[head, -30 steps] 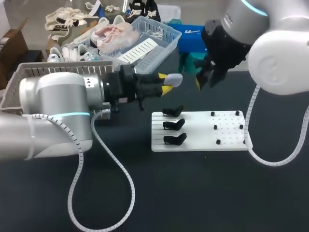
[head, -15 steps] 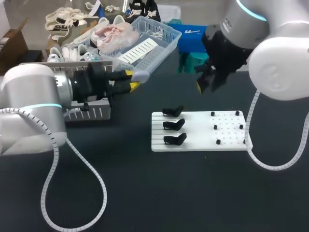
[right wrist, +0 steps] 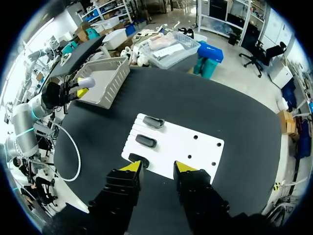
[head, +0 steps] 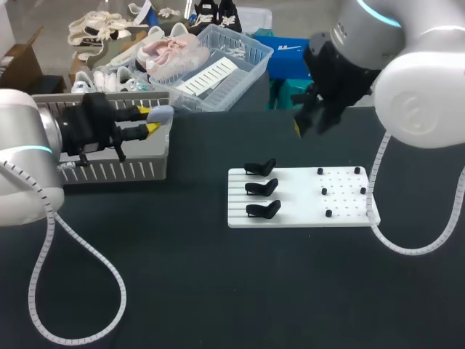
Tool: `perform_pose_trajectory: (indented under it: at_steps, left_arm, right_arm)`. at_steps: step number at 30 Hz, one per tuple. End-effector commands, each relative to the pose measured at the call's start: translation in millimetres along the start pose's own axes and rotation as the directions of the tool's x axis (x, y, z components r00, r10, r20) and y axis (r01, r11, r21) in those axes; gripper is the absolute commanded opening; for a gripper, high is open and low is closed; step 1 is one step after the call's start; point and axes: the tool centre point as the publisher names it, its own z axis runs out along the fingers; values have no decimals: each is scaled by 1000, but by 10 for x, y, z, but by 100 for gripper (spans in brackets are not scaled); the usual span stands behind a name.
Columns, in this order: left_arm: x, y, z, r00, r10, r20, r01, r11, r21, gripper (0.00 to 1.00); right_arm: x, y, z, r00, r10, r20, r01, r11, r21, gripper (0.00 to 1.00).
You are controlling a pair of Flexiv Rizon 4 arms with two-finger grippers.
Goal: Pick up each earbud case from the left stands, insert the matching earbuds, close the lid, and place the case in the box.
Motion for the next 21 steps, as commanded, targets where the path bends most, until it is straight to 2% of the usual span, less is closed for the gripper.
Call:
perform_pose_trajectory:
  at_steps: [1,6,10,21]
  left_arm:
    - [96,55,-39,1000,-7,-10,4,968,-249,0]
    - [257,142,-108,999,-28,-46,15,965,-262,0]
    - [443,198,-150,995,-66,-74,41,955,-292,0]
    - [746,370,-140,986,-130,-106,91,947,-308,0]
  right_arm:
    - [88,-43,18,999,-6,54,8,999,-38,40]
    - [137,-68,39,989,-16,145,28,996,-81,44]
    - [187,-66,39,977,-52,208,72,993,-90,42]
    - [235,-8,66,981,-53,188,65,996,-60,39]
